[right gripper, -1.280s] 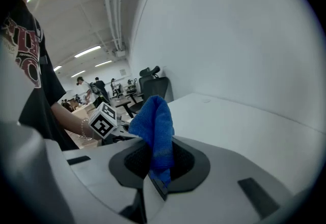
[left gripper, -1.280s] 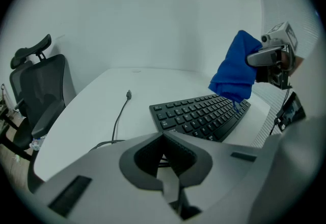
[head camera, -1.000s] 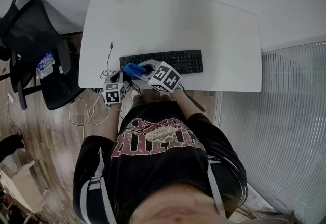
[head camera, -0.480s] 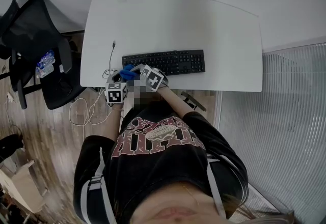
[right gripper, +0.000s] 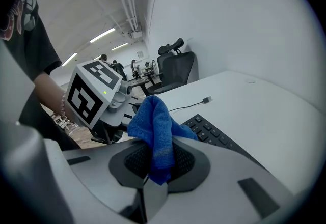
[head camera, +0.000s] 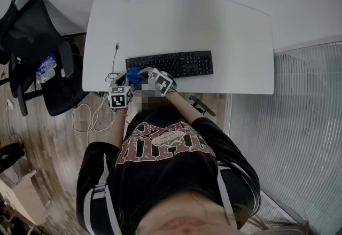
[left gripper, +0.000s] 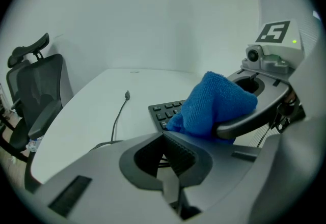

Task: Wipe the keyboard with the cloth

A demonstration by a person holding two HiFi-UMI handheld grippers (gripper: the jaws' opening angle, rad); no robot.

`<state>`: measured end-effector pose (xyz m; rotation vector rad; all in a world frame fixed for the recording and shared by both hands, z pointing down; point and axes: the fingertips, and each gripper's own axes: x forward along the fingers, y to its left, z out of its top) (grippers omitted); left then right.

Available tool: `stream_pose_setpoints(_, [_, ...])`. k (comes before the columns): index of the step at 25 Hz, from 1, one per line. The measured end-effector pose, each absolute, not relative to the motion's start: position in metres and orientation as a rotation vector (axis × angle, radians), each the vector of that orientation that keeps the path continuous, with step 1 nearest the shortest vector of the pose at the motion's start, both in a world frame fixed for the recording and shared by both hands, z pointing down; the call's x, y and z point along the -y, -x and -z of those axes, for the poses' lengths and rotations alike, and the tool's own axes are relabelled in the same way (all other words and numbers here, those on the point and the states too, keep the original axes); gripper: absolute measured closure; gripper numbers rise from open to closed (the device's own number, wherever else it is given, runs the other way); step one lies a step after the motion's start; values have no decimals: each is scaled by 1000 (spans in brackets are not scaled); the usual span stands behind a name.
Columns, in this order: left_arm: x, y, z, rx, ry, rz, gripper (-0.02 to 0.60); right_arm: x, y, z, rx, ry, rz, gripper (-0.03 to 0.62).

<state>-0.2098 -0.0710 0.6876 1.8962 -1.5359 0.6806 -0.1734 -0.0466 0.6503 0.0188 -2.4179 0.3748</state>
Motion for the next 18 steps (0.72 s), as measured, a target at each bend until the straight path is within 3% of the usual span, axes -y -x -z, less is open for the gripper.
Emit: stream_pose_setpoints(18, [72, 212, -689, 1553, -1875, -686, 546, 85, 96, -659, 2382, -261, -458, 538])
